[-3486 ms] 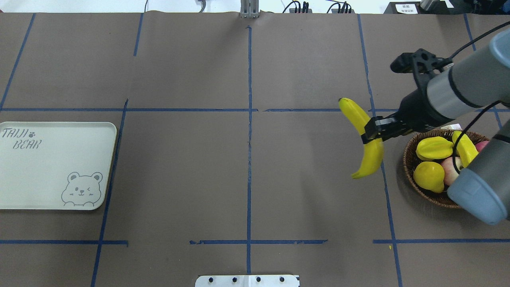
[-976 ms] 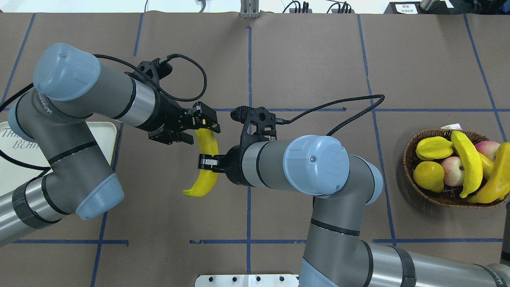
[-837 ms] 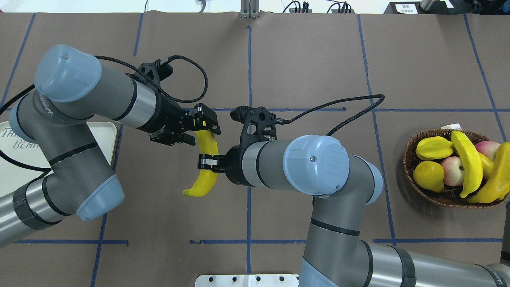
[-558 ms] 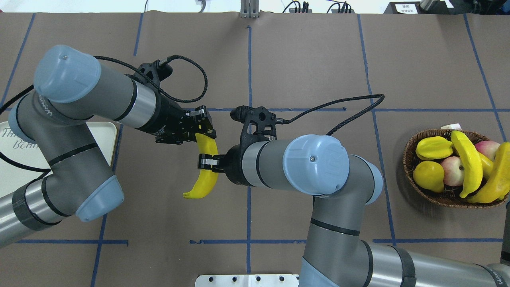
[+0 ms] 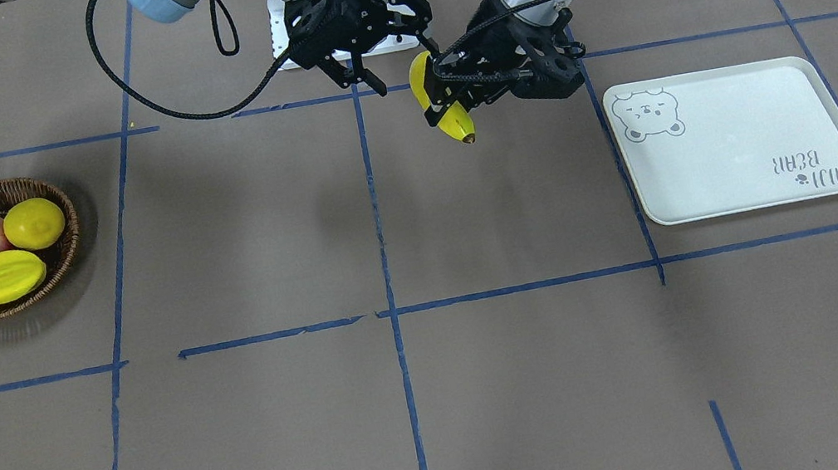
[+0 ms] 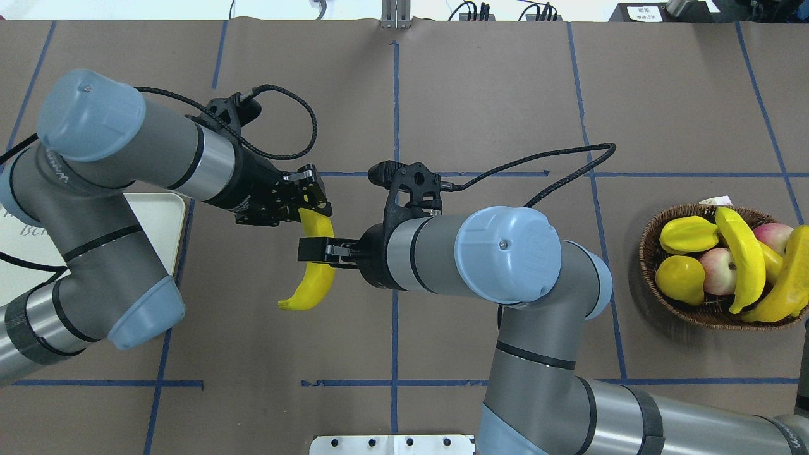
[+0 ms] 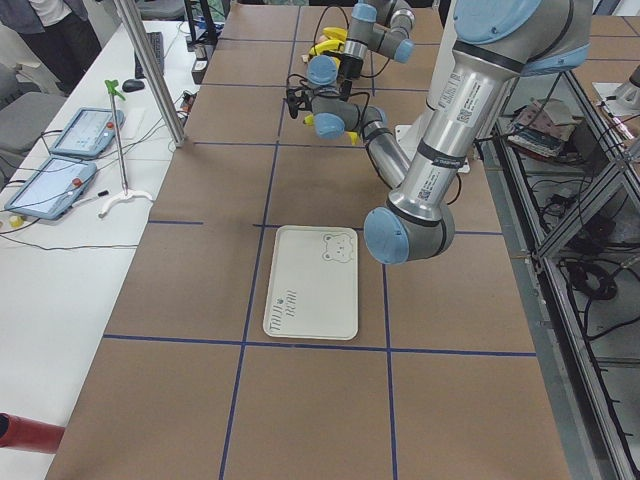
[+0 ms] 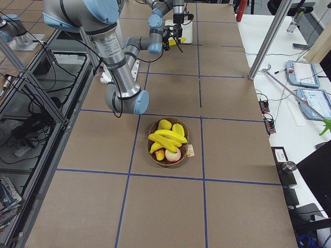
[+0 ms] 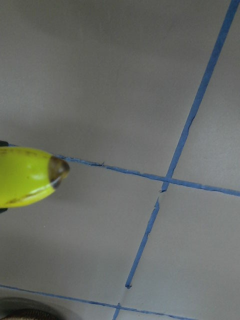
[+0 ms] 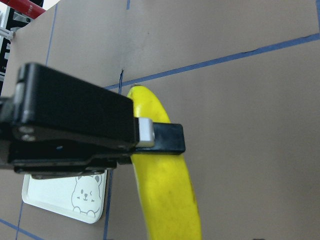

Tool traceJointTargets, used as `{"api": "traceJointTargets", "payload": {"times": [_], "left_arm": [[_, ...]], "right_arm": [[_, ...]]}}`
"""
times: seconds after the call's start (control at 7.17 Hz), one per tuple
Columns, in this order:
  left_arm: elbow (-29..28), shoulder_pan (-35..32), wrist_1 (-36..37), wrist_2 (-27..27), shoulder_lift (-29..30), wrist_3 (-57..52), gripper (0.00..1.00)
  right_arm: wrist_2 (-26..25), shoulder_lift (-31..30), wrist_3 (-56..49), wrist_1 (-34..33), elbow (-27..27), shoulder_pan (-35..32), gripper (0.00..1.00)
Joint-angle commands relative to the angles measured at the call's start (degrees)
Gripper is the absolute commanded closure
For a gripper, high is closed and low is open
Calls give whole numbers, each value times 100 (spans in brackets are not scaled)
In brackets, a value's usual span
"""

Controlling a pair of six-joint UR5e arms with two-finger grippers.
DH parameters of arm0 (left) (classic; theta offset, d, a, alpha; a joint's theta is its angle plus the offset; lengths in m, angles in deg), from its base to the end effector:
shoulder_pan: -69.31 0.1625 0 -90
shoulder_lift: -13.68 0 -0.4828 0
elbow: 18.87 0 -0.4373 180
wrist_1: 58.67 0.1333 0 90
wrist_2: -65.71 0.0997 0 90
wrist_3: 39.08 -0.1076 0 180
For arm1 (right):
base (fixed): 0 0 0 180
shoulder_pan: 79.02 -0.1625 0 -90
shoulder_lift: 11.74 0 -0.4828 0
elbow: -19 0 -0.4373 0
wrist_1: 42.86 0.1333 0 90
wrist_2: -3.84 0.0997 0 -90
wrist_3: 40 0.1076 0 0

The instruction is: Transfer all bananas from basket to plate

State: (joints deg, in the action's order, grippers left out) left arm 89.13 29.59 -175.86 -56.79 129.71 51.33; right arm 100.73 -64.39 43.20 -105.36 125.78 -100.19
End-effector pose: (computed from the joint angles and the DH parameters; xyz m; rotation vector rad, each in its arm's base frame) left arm 0.4473 -0.4698 0.2272 -0.0565 1.2986 -0.2471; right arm -0.5807 -0.3540 0.1088 0.2477 -1.4052 0.1211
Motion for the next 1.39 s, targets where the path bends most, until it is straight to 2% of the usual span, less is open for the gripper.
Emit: {"api": "traceJointTargets", "payload": {"times": [0.0, 0.14, 0.42, 0.56, 0.7, 0.98, 1.25], "left_arm": [[63, -455, 29, -2, -709, 21, 100], [64, -753, 47, 7, -1209, -14, 100], [-128, -1438, 56, 16, -1993, -67, 100], [-269, -1685, 73, -19, -2371, -685, 100], [-575, -2044, 21, -72, -2775, -1492, 100], [-1234, -2302, -5, -72, -2989, -2479, 100], [-1605, -2479, -41, -272, -2981, -3186, 100]], "right_arm": [[328, -61, 3, -68, 36, -245, 0], [591, -140, 3, -165, 36, -429, 0], [1311, -176, -75, -1014, 45, -991, 0], [1802, -263, -198, -1462, 54, -1333, 0], [2190, -325, -747, -1980, 80, -1676, 0], [2369, -456, -1487, -2781, 333, -1933, 0], [2361, -554, -1649, -2934, 519, -1943, 0]]}}
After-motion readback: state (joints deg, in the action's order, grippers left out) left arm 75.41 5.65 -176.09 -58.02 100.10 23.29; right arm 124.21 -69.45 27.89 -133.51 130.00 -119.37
